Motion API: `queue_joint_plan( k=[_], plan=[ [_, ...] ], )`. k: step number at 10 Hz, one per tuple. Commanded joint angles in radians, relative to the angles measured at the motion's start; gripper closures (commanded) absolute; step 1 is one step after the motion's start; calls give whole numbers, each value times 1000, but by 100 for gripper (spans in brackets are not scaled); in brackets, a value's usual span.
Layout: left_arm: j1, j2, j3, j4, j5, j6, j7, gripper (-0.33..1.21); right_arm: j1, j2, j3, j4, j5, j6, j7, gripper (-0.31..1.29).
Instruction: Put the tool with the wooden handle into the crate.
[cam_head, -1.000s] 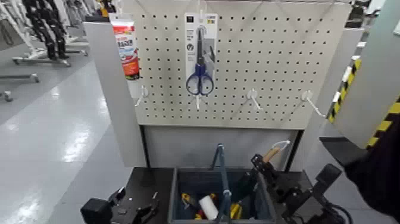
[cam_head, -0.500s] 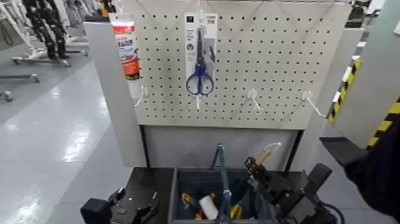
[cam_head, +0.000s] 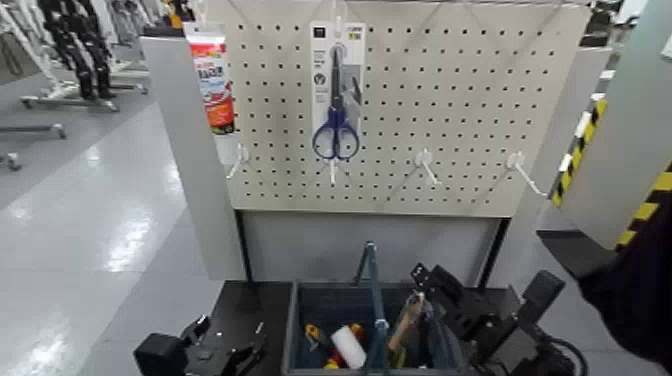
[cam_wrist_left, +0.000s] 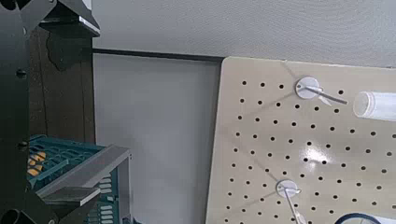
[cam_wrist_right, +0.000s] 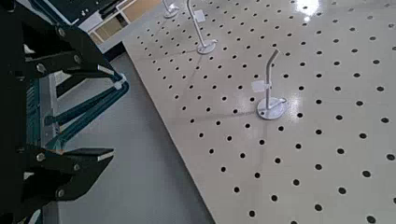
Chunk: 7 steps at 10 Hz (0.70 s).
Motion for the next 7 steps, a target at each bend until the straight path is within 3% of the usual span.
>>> queue_joint_plan(
  k=[1,4,5,7],
  plan=[
    [-2,0,-1,2,0,2,0,11,10,0,-26,-27,20,2,-12,8],
    [-3,0,-4,2,-1,3,0,11,24,-2,-35,-62,53,-10,-29,8],
    [-3,0,-4,2,-1,5,0,11,44,0,-38,-97,89,-36,-60,8],
    [-3,0,-4,3,-1,5,0,11,111,11,-48,-200,209,-81,-172,8]
  ],
)
